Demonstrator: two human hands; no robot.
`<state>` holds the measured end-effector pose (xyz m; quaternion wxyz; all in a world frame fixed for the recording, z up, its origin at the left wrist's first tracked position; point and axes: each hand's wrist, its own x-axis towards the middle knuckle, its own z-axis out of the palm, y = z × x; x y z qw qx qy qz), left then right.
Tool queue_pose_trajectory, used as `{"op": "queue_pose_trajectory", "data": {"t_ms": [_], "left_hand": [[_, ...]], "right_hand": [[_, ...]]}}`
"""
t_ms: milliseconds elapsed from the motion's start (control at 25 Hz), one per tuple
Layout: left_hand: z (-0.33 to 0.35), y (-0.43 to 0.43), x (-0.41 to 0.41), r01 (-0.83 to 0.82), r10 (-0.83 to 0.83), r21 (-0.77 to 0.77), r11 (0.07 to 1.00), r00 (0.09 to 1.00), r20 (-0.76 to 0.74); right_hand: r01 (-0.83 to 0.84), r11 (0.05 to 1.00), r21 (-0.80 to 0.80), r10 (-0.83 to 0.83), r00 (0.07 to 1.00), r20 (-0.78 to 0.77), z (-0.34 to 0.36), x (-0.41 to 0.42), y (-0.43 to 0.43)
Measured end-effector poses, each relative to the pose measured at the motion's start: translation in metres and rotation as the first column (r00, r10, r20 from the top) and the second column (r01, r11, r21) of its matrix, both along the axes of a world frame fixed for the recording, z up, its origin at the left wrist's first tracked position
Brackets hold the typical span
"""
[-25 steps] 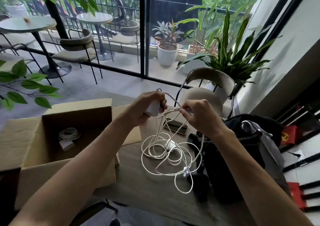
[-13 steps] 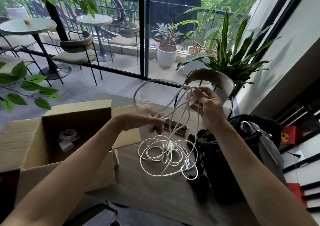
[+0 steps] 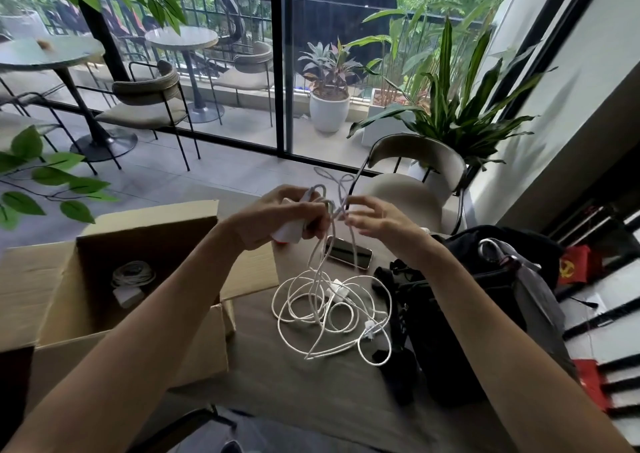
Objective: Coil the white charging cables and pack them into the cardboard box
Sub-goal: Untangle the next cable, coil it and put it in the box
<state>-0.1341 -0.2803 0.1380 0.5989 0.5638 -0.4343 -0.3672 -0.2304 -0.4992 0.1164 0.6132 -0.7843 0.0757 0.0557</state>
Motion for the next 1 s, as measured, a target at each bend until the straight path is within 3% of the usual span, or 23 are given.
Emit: {"op": "queue_pose_trajectory", "data": {"t_ms": [40, 160, 240, 320, 400, 440, 520, 600, 640, 680, 720, 760, 800, 840, 880, 1000], "left_hand": [[0.002, -0.002, -0.001, 0.041, -0.041, 0.010, 0.999, 0.999, 0.024], [0.007, -0.007, -0.003, 0.113, -0.114, 0.017, 0.993, 0.992, 0.062], [0.007, -0.007, -0.003, 0.103, -0.103, -0.014, 0.995, 0.994, 0.043], [0.006, -0.001, -0.001, 0.012, -0.019, -0.104, 0.994, 0.998, -0.067], [0.007, 0.007, 0.003, -0.089, 0.040, -0.221, 0.971, 0.976, -0.216], [0.009, 0.011, 0.006, -0.112, 0.037, -0.276, 0.955, 0.964, -0.264], [0.015, 0.017, 0.011, -0.119, 0.000, -0.365, 0.923, 0.951, -0.310], [0.021, 0.019, 0.013, -0.100, -0.030, -0.396, 0.913, 0.951, -0.309], [0.024, 0.019, 0.013, -0.093, -0.028, -0.385, 0.918, 0.954, -0.297], [0.026, 0.018, 0.012, -0.091, -0.021, -0.369, 0.925, 0.957, -0.289], [0.028, 0.016, 0.012, -0.089, -0.017, -0.355, 0.931, 0.958, -0.286], [0.029, 0.013, 0.010, -0.088, -0.018, -0.348, 0.933, 0.957, -0.290], [0.031, 0.010, 0.008, -0.086, -0.027, -0.351, 0.932, 0.952, -0.305], [0.034, 0.007, 0.007, -0.082, -0.046, -0.357, 0.931, 0.941, -0.336], [0.035, 0.004, 0.005, -0.078, -0.076, -0.369, 0.926, 0.920, -0.385], [0.037, 0.000, 0.001, -0.114, -0.129, -0.422, 0.900, 0.852, -0.507]], "right_hand": [[0.030, 0.999, 0.026, -0.030, 0.999, 0.010, 0.004, 0.004, 0.003], [0.114, 0.985, -0.127, -0.105, 0.992, 0.077, 0.009, 0.017, 0.008], [0.208, 0.978, -0.024, -0.204, 0.974, 0.095, 0.007, 0.023, 0.009], [0.367, 0.924, 0.105, -0.376, 0.924, 0.078, 0.003, 0.028, 0.005], [0.469, 0.881, 0.062, -0.469, 0.883, -0.024, -0.006, 0.027, -0.004], [0.459, 0.887, -0.047, -0.461, 0.881, -0.108, -0.011, 0.023, -0.010], [0.237, 0.882, -0.407, -0.368, 0.886, -0.282, -0.019, 0.012, -0.017], [-0.056, 0.672, -0.739, -0.318, 0.879, -0.356, -0.021, 0.002, -0.017], [-0.122, 0.542, -0.831, -0.285, 0.904, -0.319, -0.021, 0.001, -0.014], [-0.109, 0.517, -0.849, -0.191, 0.952, -0.239, -0.016, 0.001, -0.010], [-0.078, 0.642, -0.763, -0.052, 0.988, -0.144, -0.011, 0.002, -0.005], [-0.110, 0.821, -0.560, 0.094, 0.994, -0.058, -0.001, 0.002, 0.004], [-0.177, 0.925, -0.336, 0.203, 0.978, 0.041, 0.008, 0.002, 0.015], [-0.229, 0.945, -0.232, 0.263, 0.956, 0.130, 0.016, 0.003, 0.024], [-0.227, 0.938, -0.263, 0.285, 0.936, 0.207, 0.021, 0.005, 0.031], [-0.025, 0.858, -0.513, 0.213, 0.926, 0.312, 0.028, 0.011, 0.041]]}}
